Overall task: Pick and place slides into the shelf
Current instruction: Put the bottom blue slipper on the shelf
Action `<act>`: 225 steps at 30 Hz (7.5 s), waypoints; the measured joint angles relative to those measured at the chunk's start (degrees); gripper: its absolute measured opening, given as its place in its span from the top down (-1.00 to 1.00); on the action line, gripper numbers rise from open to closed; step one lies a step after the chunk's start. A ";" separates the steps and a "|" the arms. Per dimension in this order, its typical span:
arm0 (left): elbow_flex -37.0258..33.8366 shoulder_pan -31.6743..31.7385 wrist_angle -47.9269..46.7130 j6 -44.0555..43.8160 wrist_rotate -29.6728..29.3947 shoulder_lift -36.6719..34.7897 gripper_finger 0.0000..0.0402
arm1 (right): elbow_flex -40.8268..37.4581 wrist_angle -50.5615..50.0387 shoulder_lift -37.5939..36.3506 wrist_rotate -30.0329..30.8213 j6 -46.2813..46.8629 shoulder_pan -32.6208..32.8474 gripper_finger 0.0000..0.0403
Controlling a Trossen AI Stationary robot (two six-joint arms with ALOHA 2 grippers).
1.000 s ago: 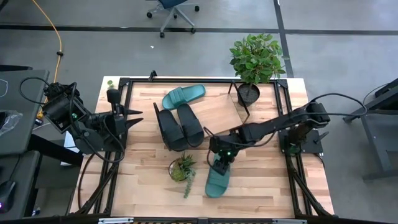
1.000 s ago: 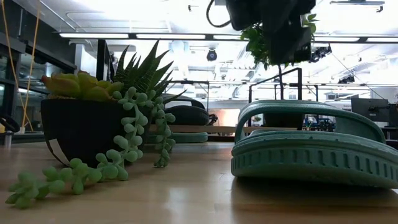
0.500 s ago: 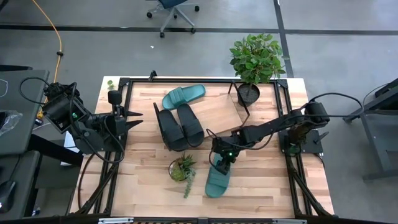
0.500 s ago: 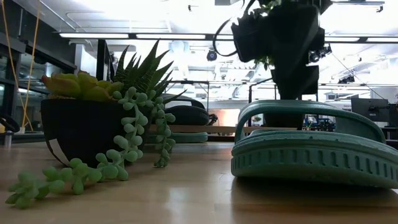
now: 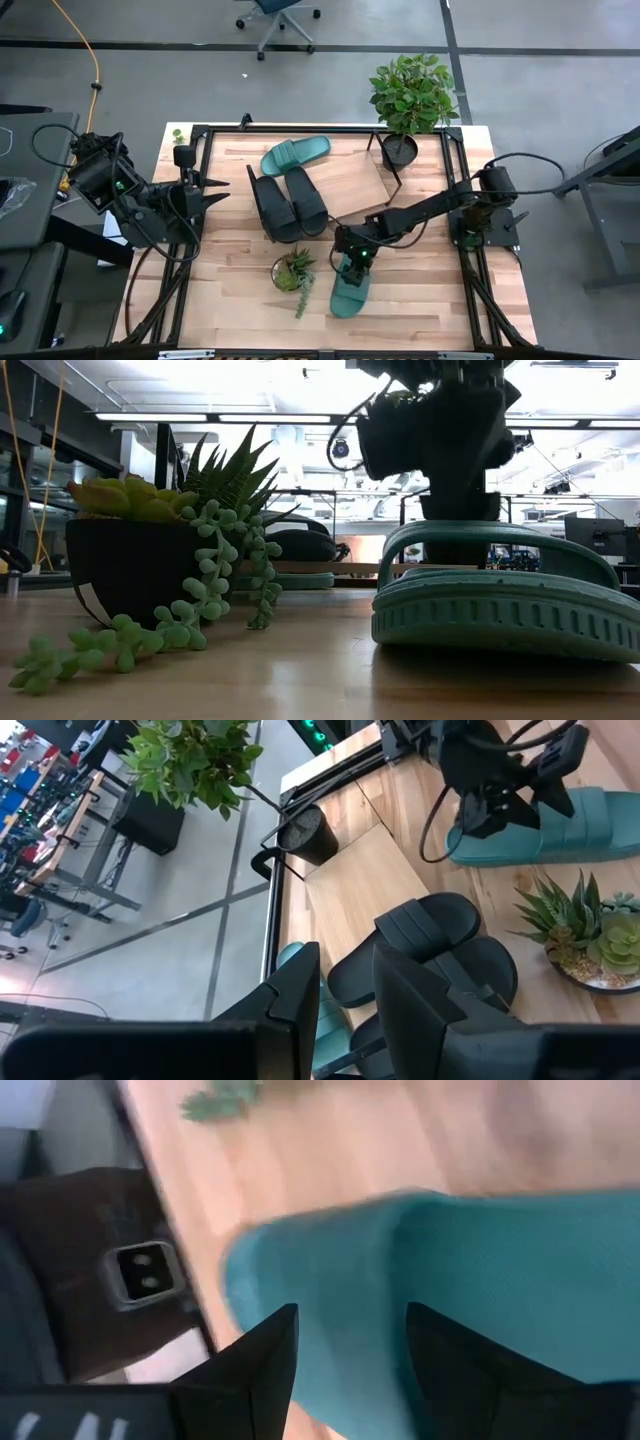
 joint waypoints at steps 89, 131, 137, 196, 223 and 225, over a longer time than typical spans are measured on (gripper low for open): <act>-0.02 -0.02 0.00 11.70 5.11 -0.13 0.58 | 0.17 25.49 -3.80 101.85 65.38 0.73 1.00; -0.02 -0.02 0.00 12.43 4.92 -0.13 0.57 | 0.17 14.44 -1.28 90.81 79.92 -8.14 1.00; -0.02 -0.02 0.00 12.41 4.90 -0.13 0.57 | 0.17 14.51 -1.28 88.73 79.92 -9.58 1.00; -0.02 -0.02 0.00 12.67 6.60 -0.11 0.57 | 19.45 -11.59 7.88 78.18 85.89 -11.71 0.71; -0.02 -0.02 0.00 13.96 6.40 -0.13 0.57 | 19.45 -13.29 7.88 69.30 85.41 -11.86 0.52; -0.02 -0.02 0.00 13.96 6.41 -0.13 0.57 | 19.45 -13.94 7.69 69.16 85.41 -11.68 0.52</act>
